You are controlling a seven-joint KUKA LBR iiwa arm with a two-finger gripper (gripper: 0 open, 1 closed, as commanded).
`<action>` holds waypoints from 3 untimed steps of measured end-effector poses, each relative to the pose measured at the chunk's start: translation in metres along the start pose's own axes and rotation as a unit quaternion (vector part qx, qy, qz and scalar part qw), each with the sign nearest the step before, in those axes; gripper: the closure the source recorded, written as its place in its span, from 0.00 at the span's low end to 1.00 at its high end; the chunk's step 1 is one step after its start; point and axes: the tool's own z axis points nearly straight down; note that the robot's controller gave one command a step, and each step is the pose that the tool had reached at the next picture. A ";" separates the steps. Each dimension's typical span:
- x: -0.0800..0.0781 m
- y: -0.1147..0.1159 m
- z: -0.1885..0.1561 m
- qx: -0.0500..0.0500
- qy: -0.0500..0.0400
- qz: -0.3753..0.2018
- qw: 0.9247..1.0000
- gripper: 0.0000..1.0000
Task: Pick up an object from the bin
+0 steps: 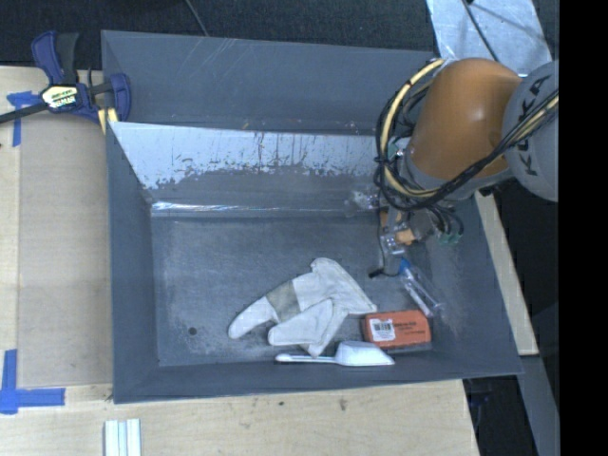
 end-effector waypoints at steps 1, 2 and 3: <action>0.008 0.010 0.039 0.001 -0.002 -0.099 0.995 0.00; 0.023 0.061 0.091 0.000 0.000 -0.165 0.986 0.00; 0.004 0.065 0.087 0.002 -0.004 -0.282 0.960 1.00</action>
Offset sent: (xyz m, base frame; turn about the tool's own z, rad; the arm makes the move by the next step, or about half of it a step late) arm -0.0321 0.0539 -0.0888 -0.3268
